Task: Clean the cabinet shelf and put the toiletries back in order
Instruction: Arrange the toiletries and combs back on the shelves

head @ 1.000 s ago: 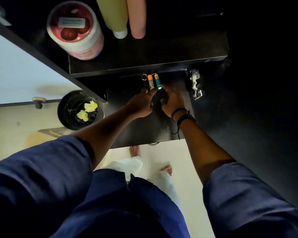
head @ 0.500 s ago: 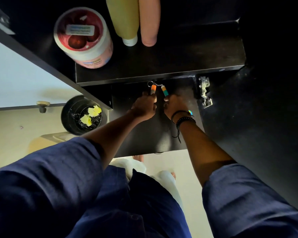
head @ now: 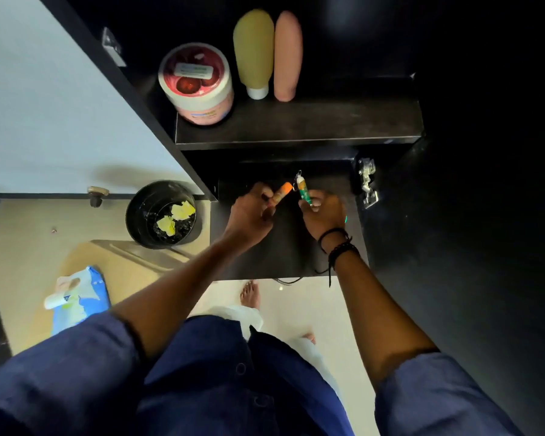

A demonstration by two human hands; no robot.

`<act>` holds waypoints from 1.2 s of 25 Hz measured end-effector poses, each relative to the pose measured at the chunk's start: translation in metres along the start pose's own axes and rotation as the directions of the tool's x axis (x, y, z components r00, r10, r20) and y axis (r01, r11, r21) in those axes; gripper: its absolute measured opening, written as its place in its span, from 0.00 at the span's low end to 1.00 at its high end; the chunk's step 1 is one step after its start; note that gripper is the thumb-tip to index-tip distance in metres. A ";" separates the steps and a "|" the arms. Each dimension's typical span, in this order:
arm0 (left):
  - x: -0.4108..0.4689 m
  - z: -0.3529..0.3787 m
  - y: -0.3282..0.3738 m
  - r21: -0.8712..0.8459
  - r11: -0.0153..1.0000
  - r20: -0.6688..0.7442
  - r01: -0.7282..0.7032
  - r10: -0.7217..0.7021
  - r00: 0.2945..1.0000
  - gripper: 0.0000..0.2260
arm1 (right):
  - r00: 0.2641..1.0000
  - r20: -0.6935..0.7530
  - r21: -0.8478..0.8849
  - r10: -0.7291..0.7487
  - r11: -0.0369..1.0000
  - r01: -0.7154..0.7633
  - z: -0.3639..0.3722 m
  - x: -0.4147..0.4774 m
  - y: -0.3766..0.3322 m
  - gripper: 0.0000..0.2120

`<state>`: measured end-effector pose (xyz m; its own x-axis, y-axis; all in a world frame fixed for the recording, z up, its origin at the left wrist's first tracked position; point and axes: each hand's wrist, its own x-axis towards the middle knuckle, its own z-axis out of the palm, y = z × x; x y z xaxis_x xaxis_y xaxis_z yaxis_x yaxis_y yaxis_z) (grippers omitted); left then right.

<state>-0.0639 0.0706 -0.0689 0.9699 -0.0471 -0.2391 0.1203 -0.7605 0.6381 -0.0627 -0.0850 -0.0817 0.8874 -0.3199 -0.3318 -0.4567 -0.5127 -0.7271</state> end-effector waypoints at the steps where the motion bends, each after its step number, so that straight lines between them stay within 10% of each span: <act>1: -0.010 -0.005 0.001 -0.024 1.000 -0.016 -0.003 0.002 1.000 0.12 | 0.999 -0.022 0.007 -0.033 0.999 0.034 -0.006 -0.008 -0.004 0.11; 16: -0.115 -0.096 0.107 -0.599 0.769 -0.322 -0.225 0.026 0.946 0.12 | 0.877 -0.162 0.312 -0.453 0.820 0.481 -0.111 -0.110 -0.120 0.11; 30: -0.121 -0.216 0.201 -0.544 0.632 -0.655 -0.552 0.090 0.750 0.12 | 0.591 -0.381 0.194 -0.711 0.563 0.803 -0.195 -0.130 -0.271 0.11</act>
<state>-0.1116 0.0634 0.2468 0.8770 0.3204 0.3580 -0.3437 -0.1021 0.9335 -0.0663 -0.0601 0.2757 0.8253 -0.1276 0.5501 0.4678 -0.3912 -0.7926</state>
